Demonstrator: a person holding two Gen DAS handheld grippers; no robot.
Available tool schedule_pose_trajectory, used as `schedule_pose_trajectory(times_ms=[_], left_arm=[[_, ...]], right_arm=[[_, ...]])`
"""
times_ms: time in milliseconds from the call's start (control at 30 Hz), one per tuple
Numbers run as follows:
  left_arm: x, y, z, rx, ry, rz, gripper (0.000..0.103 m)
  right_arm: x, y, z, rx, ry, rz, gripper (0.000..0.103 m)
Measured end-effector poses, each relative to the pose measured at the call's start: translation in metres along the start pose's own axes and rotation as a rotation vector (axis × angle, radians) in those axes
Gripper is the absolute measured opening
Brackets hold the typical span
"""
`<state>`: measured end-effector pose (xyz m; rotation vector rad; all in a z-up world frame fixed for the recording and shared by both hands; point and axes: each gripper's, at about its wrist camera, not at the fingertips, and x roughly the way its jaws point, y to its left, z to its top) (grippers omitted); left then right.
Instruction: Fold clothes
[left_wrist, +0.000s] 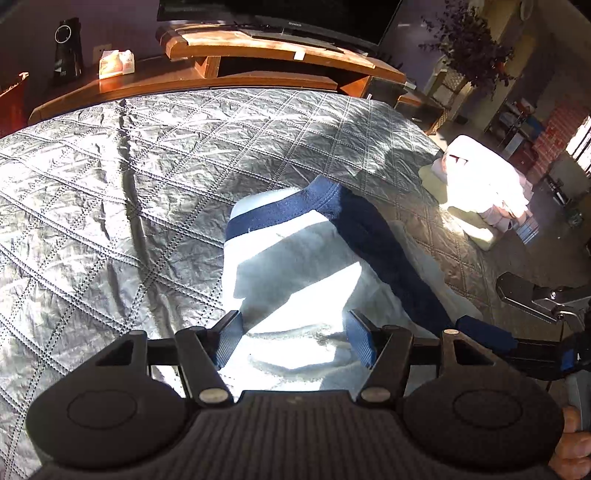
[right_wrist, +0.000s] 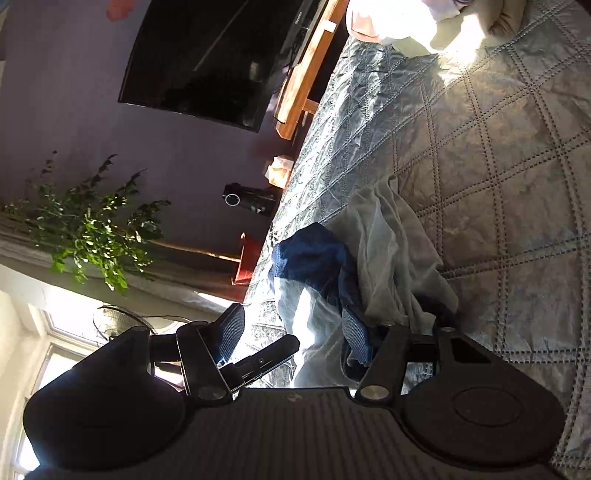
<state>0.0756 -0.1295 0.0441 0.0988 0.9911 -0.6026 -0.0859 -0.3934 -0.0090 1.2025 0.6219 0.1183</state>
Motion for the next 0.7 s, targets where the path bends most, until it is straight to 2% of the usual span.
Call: schedule_pose_trajectory(times_ms=[33,67,100,133,200,267,367,400,433,467,500,567,600,667,700], left_arm=[[0.004,-0.003,-0.002,0.027,0.011,0.035,0.062],[0.008,-0.005,-0.005,0.053,0.014,0.057,0.064],[0.012,-0.007,-0.008,0.073,0.012,0.071,0.067],[0.013,-0.007,-0.009,0.081,0.009,0.081,0.069],[0.011,-0.006,-0.007,0.077,0.004,0.092,0.07],[0.009,-0.005,-0.005,0.073,-0.002,0.103,0.069],[0.001,-0.007,-0.001,0.078,-0.035,0.122,0.066],[0.0,-0.007,0.001,0.074,-0.041,0.116,0.066],[-0.001,-0.009,0.001,0.076,-0.045,0.114,0.066],[-0.002,-0.011,0.001,0.084,-0.046,0.117,0.066],[-0.001,-0.014,0.0,0.097,-0.044,0.121,0.066],[0.001,-0.019,-0.002,0.14,-0.032,0.138,0.066],[0.003,-0.021,-0.004,0.157,-0.024,0.145,0.065],[0.004,-0.024,-0.006,0.173,-0.012,0.147,0.065],[0.005,-0.025,-0.006,0.18,-0.002,0.149,0.065]], right_arm=[[0.004,-0.001,0.001,-0.024,0.004,-0.078,0.047],[0.003,0.0,0.002,-0.049,-0.016,-0.132,0.026],[0.002,0.001,0.003,-0.074,-0.043,-0.179,0.024],[-0.001,0.003,0.005,-0.1,-0.071,-0.229,0.024],[-0.008,0.007,0.007,-0.153,-0.13,-0.328,0.044],[-0.006,0.02,0.003,-0.248,-0.123,-0.326,0.046],[0.0,0.04,-0.006,-0.399,-0.098,-0.3,0.061],[0.002,0.047,-0.009,-0.449,-0.09,-0.291,0.053],[0.004,0.054,-0.011,-0.499,-0.081,-0.282,0.04],[0.012,0.071,-0.024,-0.668,-0.068,-0.363,0.0],[0.019,0.086,-0.04,-0.856,-0.057,-0.427,0.001],[0.029,0.101,-0.064,-1.086,-0.014,-0.467,0.0],[0.035,0.103,-0.07,-1.138,0.024,-0.468,0.0],[0.049,0.097,-0.072,-1.15,0.149,-0.491,0.0],[0.055,0.093,-0.072,-1.151,0.181,-0.506,0.0]])
